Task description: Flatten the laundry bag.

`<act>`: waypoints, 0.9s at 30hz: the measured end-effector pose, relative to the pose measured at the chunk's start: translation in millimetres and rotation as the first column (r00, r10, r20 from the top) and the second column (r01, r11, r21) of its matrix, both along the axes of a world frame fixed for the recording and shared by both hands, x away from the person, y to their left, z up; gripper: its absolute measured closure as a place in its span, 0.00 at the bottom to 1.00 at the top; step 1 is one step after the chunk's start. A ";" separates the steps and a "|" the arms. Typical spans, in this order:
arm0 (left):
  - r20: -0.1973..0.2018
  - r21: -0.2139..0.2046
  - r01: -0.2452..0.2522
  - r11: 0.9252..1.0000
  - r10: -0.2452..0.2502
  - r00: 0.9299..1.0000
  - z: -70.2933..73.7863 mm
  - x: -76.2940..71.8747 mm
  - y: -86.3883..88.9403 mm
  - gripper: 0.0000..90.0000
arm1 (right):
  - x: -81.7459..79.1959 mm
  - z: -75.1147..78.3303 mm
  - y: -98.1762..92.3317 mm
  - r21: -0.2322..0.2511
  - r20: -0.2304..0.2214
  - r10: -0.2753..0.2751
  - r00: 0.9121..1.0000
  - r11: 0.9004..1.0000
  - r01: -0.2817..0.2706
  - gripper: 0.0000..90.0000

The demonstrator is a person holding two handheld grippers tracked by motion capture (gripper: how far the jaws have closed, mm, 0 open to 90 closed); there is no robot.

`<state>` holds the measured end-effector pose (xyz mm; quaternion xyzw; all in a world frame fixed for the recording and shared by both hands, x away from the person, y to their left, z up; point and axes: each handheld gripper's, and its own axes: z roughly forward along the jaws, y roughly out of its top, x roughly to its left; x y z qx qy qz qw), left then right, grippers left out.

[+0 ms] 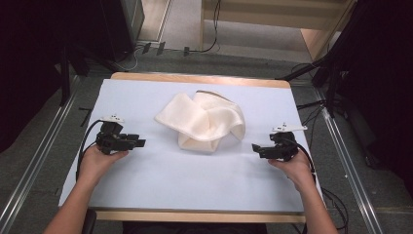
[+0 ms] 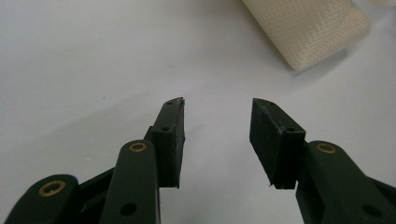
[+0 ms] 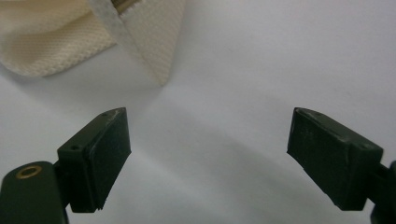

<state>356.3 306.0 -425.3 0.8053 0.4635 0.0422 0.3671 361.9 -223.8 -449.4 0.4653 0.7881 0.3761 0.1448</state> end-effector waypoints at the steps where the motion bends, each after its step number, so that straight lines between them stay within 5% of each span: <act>1: -0.008 0.001 0.002 1.000 -0.002 1.000 -0.3 0.5 -0.2 0.62 | 0.0 0.0 0.0 0.000 0.000 0.000 1.000 1.000 0.000 0.17; 9: -0.005 -0.006 0.014 1.000 -0.014 1.000 1.8 2.7 -5.6 0.51 | 0.0 -2.0 5.8 -0.013 -0.020 0.027 0.999 1.000 -0.027 0.43; 14: -0.011 -0.014 0.019 1.000 -0.019 1.000 2.3 4.1 -7.5 0.47 | 1.3 -0.9 4.9 0.028 -0.050 0.048 0.998 0.999 -0.047 0.47; 27: -0.030 -0.020 0.029 0.999 -0.029 0.999 -0.2 9.6 -13.1 0.41 | -3.3 -0.8 4.8 0.002 -0.050 0.059 0.997 0.998 -0.059 0.47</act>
